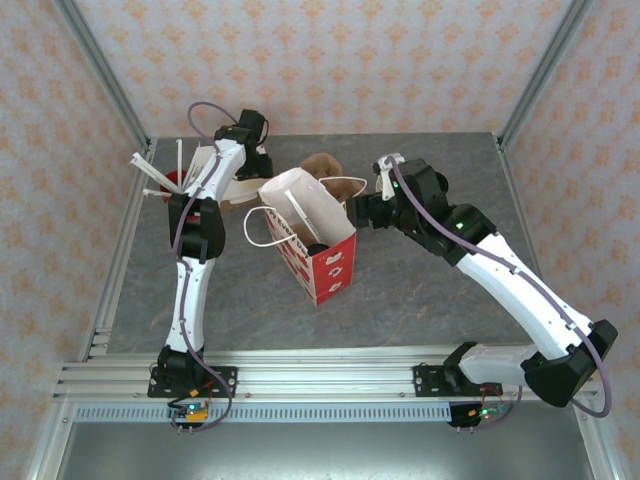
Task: Pack the takeout coffee
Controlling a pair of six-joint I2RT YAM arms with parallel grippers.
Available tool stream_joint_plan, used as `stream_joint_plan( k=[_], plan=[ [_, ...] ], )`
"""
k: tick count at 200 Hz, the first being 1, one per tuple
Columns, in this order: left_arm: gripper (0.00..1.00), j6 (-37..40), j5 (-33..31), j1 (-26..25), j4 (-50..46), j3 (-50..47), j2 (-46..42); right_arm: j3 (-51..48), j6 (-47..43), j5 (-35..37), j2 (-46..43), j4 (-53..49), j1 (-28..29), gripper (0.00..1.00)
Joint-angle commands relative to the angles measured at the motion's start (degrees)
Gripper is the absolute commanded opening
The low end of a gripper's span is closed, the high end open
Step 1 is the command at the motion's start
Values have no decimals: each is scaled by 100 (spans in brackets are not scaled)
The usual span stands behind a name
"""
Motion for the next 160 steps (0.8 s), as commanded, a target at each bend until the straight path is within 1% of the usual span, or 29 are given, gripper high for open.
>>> stream_joint_plan(
  k=[1, 32, 101, 126, 160],
  plan=[
    [50, 80, -35, -37, -95, -7, -39, 203, 44, 89, -2, -121, 22, 86],
    [43, 99, -59, -31, -103, -44, -17, 245, 38, 65, 42, -160, 21, 86],
    [20, 81, -38, -1, -137, -96, -10, 205, 23, 91, 5, -173, 21, 86],
    [13, 73, -3, 3, -104, -42, -80, 187, 22, 93, 1, -157, 22, 86],
    [10, 72, -5, 12, -180, 159, -152, 157, 29, 86, -5, -164, 21, 86]
  ],
)
